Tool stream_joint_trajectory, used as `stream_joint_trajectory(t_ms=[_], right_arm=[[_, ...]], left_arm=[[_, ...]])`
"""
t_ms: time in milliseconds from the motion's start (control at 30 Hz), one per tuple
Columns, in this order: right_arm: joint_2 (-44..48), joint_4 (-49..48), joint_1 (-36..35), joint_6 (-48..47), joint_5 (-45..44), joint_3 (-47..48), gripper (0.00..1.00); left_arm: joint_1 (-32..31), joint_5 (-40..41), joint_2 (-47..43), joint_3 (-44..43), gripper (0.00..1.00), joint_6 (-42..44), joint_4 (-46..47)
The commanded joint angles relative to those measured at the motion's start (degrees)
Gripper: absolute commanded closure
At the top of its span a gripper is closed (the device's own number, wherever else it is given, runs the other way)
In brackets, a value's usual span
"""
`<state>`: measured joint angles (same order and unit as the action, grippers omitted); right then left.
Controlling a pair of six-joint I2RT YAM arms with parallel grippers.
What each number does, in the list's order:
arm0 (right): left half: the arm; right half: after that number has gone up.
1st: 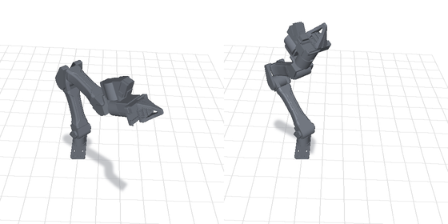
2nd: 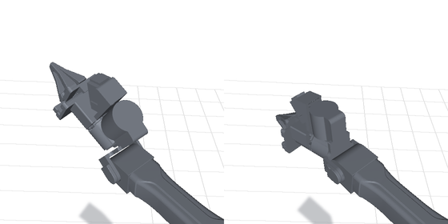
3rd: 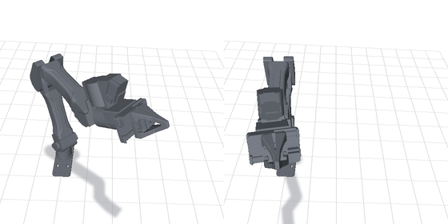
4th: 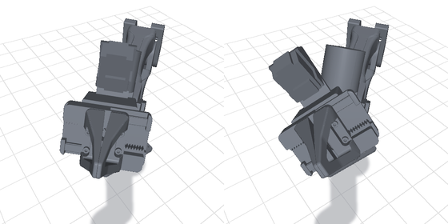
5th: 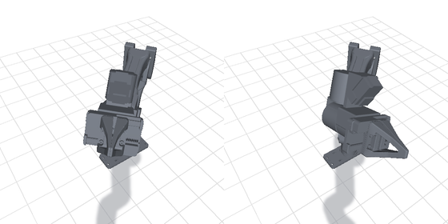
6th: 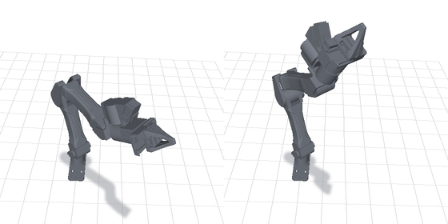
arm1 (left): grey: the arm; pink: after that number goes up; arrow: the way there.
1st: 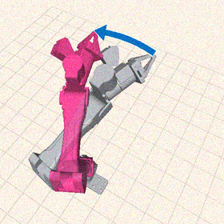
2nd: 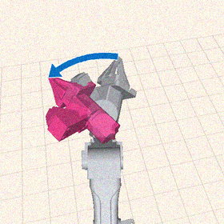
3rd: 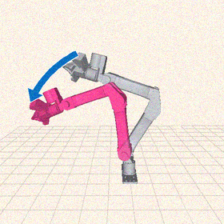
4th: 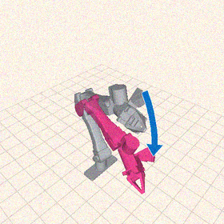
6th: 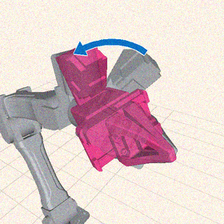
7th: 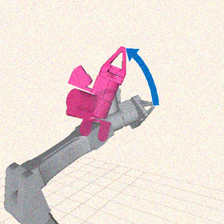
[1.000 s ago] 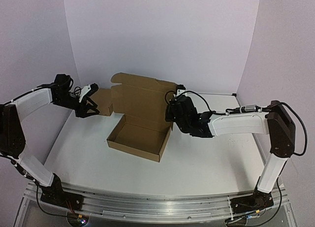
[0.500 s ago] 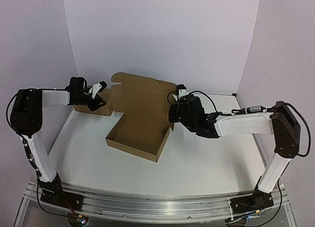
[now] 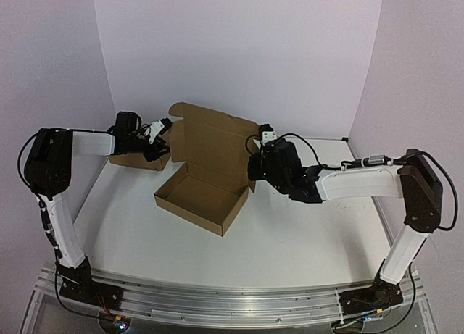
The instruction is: Fold the paper box
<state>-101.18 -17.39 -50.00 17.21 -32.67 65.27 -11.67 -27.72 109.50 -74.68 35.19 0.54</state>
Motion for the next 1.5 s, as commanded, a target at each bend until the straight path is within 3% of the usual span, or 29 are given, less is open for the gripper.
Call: stream_joint_trajectory(t_ms=[0,433,767,933,1000,1100,1233,1367,1467], right_arm=[[-1.8,-0.8,0.0,0.1,1.4,3.1,1.0],[-4.1,-0.3,-0.2,2.7,6.4,6.2,1.0],[-5.1,26.2,-3.7,32.6,-8.5,14.2,1.0],[-7.0,28.0,-4.4,21.8,-14.0,19.0,1.0],[-6.8,27.1,-4.3,13.7,-15.2,18.1,1.0],[-4.2,25.5,-4.0,8.5,-16.8,14.7,1.0],[-1.1,17.3,-2.9,-1.2,-11.0,9.1,1.0],[2.4,13.6,1.1,-7.0,-0.9,2.9,1.0],[6.2,12.8,4.4,-9.7,4.6,-1.5,1.0]], left_arm=[[-3.2,-8.7,-7.7,5.2,0.59,5.4,1.5],[-4.1,-8.7,-5.0,5.6,0.57,15.9,2.0],[-4.0,-8.4,-6.0,9.4,0.57,21.1,2.3],[-4.0,-8.7,-6.0,8.5,0.57,21.3,0.7],[-3.2,-9.6,-6.6,7.5,0.57,20.9,-2.1],[-0.9,-14.5,-8.0,6.3,0.56,22.4,-9.0],[1.1,-17.8,-9.3,5.0,0.52,24.9,-16.4],[5.4,-26.4,-8.9,-1.7,0.44,31.1,-32.0],[9.5,-30.9,-6.3,-10.6,0.39,48.4,-56.1]])
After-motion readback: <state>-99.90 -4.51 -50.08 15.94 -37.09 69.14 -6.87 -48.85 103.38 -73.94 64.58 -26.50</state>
